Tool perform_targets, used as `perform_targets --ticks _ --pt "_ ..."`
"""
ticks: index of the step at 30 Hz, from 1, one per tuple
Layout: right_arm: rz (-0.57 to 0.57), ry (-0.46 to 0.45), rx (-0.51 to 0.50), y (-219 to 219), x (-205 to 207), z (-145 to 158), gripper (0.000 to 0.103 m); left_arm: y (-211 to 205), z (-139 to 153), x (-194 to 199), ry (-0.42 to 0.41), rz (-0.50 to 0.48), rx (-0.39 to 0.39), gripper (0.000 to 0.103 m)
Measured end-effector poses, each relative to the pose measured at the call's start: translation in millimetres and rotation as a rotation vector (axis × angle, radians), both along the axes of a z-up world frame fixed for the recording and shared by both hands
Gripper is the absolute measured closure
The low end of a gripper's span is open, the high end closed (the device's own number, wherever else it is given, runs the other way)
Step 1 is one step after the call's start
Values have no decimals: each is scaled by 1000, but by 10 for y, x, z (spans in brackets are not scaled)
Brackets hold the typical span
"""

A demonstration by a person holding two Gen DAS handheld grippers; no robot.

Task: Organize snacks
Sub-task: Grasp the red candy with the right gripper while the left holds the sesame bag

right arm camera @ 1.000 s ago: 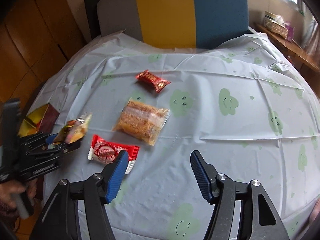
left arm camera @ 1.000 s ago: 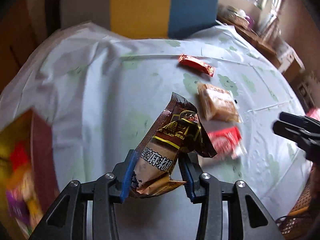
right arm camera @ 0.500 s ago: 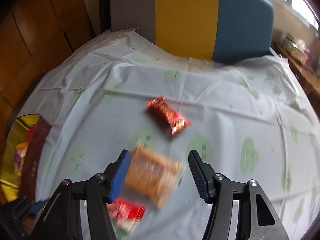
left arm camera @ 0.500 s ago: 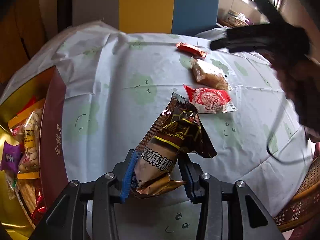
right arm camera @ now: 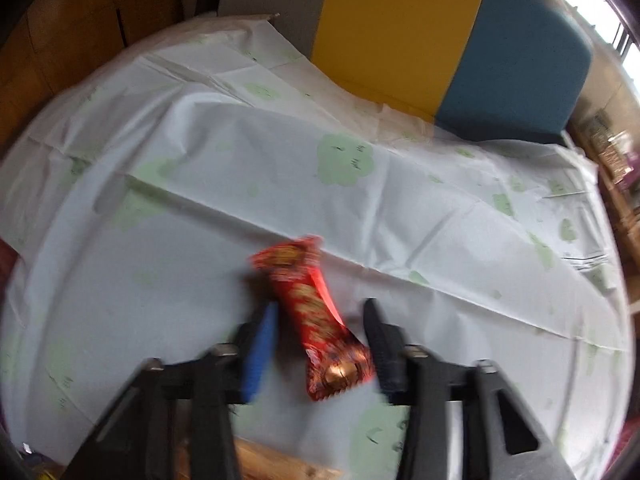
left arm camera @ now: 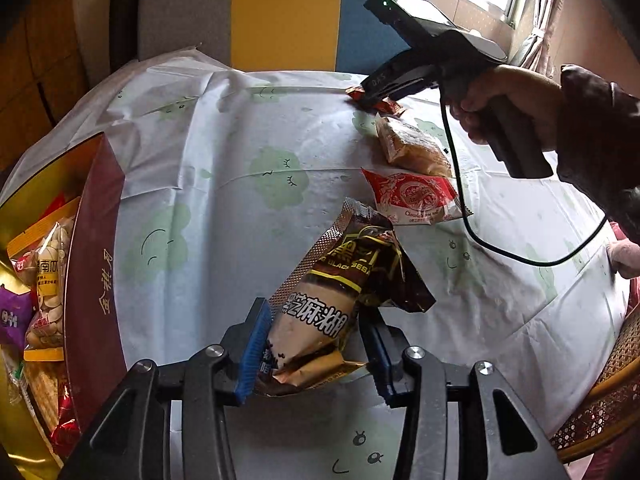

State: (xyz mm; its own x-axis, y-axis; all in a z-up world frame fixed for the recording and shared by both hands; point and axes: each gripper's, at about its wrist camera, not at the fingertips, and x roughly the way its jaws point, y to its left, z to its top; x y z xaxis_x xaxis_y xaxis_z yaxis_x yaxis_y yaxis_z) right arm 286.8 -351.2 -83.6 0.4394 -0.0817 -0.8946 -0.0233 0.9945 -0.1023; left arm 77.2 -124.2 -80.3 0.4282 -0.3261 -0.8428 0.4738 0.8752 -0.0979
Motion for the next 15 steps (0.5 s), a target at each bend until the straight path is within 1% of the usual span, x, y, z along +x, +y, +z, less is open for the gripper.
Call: perform_targets --ticks 2,5,8,10,12,15 --pt "-1 -3 11 21 -30 32 81 -4 4 2 -1 0 1 57" --pt "-7 -32 31 34 -166 158 81 -5 1 -8 -8 4 -3 57" --pt "-12 -51 60 34 -394 321 81 -9 -2 -27 -16 9 -4 57" --pt "-12 -58 63 31 -600 429 81 -6 -2 -47 -19 12 -7 57" --pt "-19 -46 89 15 -809 485 81 -18 -3 -62 -25 16 -5 57" --pt "-15 -14 121 39 -1221 486 81 -33 -6 -78 -35 25 -1 57"
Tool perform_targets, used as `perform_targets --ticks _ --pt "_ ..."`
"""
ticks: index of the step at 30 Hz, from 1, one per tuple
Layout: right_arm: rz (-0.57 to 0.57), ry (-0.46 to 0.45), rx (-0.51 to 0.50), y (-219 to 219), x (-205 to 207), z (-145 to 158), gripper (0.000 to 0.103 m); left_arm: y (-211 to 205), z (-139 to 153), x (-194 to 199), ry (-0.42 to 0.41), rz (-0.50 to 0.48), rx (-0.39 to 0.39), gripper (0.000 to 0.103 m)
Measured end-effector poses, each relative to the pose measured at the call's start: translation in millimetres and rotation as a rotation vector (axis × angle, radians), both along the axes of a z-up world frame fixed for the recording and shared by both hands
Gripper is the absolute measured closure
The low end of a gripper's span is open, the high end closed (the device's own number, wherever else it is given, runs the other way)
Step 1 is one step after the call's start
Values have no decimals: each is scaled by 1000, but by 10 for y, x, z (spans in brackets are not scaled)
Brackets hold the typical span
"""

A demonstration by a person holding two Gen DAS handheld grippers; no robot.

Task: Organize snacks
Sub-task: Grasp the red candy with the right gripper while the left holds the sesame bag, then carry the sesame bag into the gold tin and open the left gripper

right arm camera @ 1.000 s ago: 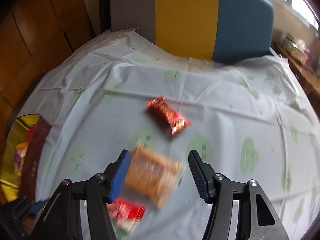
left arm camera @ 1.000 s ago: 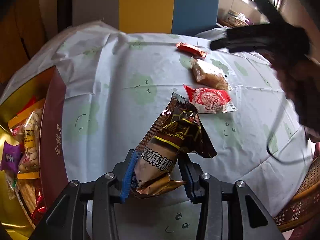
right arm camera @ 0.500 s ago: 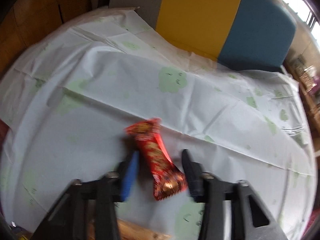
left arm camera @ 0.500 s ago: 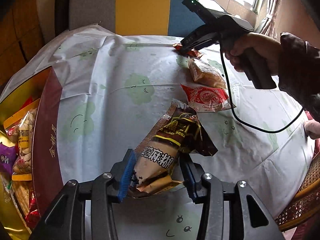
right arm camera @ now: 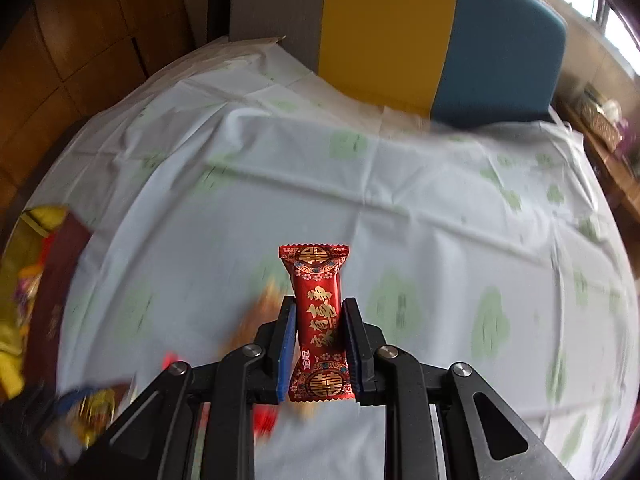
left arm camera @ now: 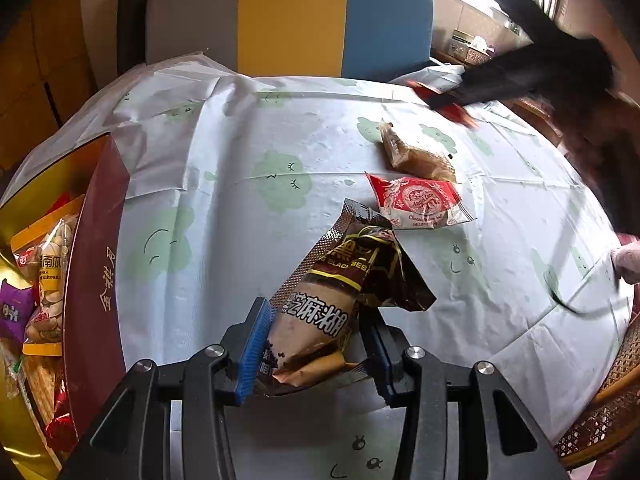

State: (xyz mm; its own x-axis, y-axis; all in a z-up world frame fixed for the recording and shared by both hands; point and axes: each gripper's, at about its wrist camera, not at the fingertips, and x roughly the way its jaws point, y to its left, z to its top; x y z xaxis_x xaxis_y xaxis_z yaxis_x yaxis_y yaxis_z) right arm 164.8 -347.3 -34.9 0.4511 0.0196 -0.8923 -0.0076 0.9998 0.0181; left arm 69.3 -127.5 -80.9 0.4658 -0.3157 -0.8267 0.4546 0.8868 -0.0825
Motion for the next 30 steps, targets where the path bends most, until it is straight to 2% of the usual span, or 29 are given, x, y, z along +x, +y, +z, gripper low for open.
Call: perform_targets --ticks 5,9,21,24,30 --pt "-12 73 21 87 -548 -216 80 -33 -17 -33 -25 6 18 57" --pt "-18 133 33 162 -764 -472 80 -47 -18 -50 -35 8 24 57" --pt "-23 99 17 193 -837 -639 77 -96 -39 -99 -79 16 67 57" --pt "-7 86 -11 253 -896 -627 77 -100 -36 -102 -80 22 67 57" --pt "-27 103 8 229 -891 -596 77 -99 -37 -111 -85 26 72 57"
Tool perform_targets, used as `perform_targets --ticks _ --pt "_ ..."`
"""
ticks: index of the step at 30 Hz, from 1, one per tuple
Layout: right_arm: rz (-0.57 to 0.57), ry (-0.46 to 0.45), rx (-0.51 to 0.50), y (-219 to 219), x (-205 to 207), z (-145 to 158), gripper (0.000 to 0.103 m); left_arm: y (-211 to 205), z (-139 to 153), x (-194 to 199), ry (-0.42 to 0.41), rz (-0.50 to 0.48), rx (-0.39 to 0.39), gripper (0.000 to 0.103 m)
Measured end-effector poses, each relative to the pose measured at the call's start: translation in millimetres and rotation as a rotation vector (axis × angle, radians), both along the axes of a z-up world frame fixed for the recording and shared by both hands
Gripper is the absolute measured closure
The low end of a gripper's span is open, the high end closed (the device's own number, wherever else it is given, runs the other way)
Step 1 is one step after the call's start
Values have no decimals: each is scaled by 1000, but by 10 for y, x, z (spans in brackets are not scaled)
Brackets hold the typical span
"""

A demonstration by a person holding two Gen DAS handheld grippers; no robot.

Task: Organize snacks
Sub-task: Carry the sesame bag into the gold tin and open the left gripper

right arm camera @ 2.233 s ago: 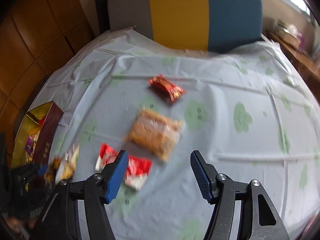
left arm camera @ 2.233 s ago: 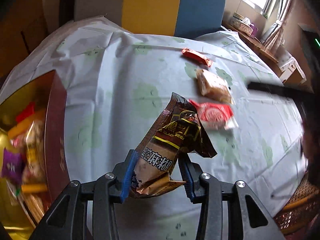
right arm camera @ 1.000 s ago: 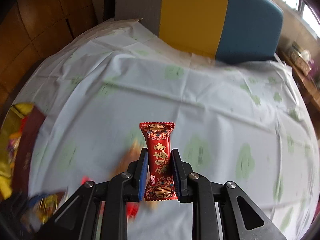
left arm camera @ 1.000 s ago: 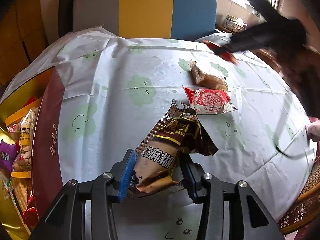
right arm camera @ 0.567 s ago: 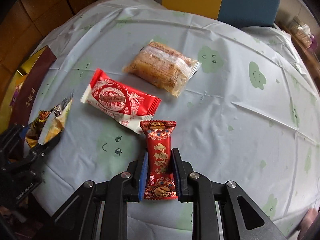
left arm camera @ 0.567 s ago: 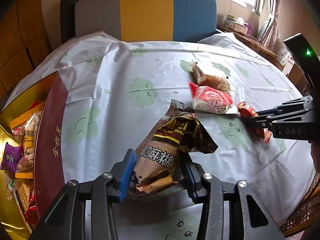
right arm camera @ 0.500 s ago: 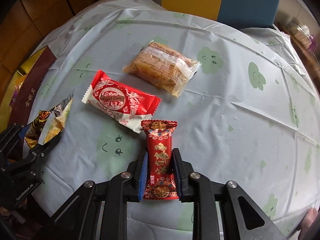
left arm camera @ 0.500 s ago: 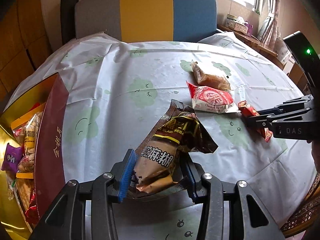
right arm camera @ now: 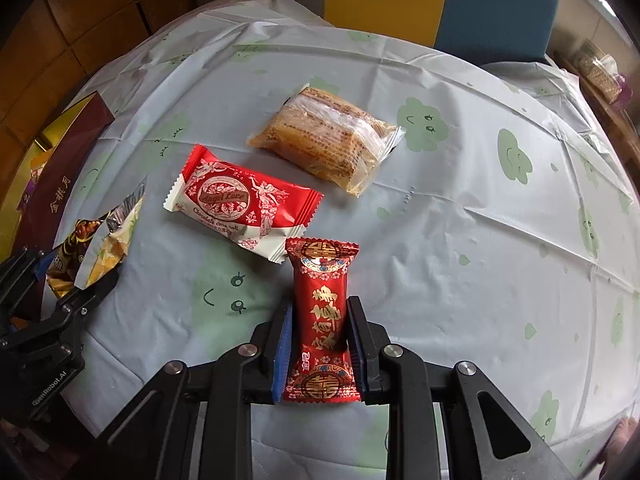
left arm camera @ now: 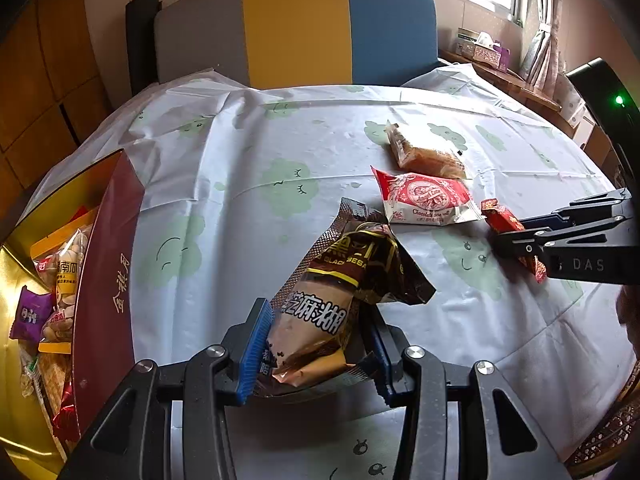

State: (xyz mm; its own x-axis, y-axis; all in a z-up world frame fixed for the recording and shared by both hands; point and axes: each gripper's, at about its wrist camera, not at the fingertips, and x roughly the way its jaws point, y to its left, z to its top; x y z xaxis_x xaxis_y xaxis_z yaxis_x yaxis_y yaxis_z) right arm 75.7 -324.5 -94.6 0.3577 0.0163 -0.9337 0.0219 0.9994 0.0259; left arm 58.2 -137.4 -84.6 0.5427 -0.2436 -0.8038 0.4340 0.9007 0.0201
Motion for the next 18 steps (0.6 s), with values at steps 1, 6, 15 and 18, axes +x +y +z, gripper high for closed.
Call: perform_targets --ticks 1,6,15,18 --pt "0 2 -2 4 -6 1 77 -1 -1 0 -1 0 0 57" --pt "20 19 -16 19 33 -3 76 -7 -6 -11 -9 1 5 57" --pt "71 20 -95 186 91 -14 80 -20 -9 -15 -17 7 12 57" --pt "94 16 -126 255 86 -16 81 -24 -8 -14 -18 6 17 57"
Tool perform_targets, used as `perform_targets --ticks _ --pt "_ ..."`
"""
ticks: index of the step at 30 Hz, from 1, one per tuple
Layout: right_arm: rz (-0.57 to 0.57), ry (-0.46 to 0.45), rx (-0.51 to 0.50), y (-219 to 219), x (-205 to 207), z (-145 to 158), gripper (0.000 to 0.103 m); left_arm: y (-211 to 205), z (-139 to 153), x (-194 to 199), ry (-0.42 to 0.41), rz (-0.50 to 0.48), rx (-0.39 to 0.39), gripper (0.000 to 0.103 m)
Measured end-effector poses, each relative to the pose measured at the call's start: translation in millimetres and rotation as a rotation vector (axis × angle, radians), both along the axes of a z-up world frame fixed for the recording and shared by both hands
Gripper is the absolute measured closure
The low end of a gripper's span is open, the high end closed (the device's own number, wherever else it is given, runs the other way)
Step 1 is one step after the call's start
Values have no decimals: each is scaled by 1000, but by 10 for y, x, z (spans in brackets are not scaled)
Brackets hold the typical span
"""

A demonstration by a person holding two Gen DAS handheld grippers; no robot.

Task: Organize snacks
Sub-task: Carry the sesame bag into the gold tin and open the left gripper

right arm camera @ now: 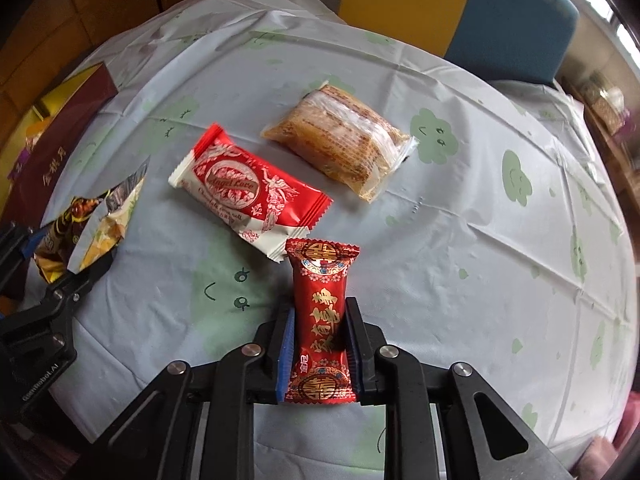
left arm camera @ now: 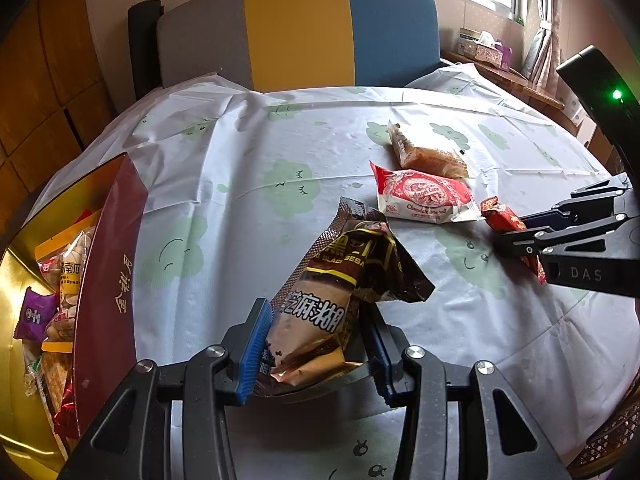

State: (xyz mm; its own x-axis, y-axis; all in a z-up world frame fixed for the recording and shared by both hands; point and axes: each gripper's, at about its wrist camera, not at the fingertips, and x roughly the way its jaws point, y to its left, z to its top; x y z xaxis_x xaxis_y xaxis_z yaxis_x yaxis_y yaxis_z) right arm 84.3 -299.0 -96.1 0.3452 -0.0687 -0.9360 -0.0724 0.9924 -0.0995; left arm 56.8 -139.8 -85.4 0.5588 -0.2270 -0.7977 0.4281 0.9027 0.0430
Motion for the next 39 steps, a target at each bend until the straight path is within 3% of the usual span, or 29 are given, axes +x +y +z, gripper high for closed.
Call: perform_targets --ticks 5,12,17,21,28,34,39 --pt "13 0 -12 33 5 1 81 39 60 -1 30 -4 -18 59" --pt "23 -8 -25 -1 -10 -17 81 328 429 -140 30 9 -149 60" --pt "28 -13 -34 14 -35 -14 81 876 683 -65 28 155 -233 60" --pt "30 -14 -38 32 -56 -5 81 1415 764 -19 20 296 -248 60" --pt "29 -15 -38 28 -55 0 81 2299 537 21 96 540 -275 60" --pt "29 -16 -34 20 -53 4 81 2554 221 127 211 590 -304 58" --pt "28 -17 -34 18 -54 4 81 2600 285 105 155 604 -285 53"
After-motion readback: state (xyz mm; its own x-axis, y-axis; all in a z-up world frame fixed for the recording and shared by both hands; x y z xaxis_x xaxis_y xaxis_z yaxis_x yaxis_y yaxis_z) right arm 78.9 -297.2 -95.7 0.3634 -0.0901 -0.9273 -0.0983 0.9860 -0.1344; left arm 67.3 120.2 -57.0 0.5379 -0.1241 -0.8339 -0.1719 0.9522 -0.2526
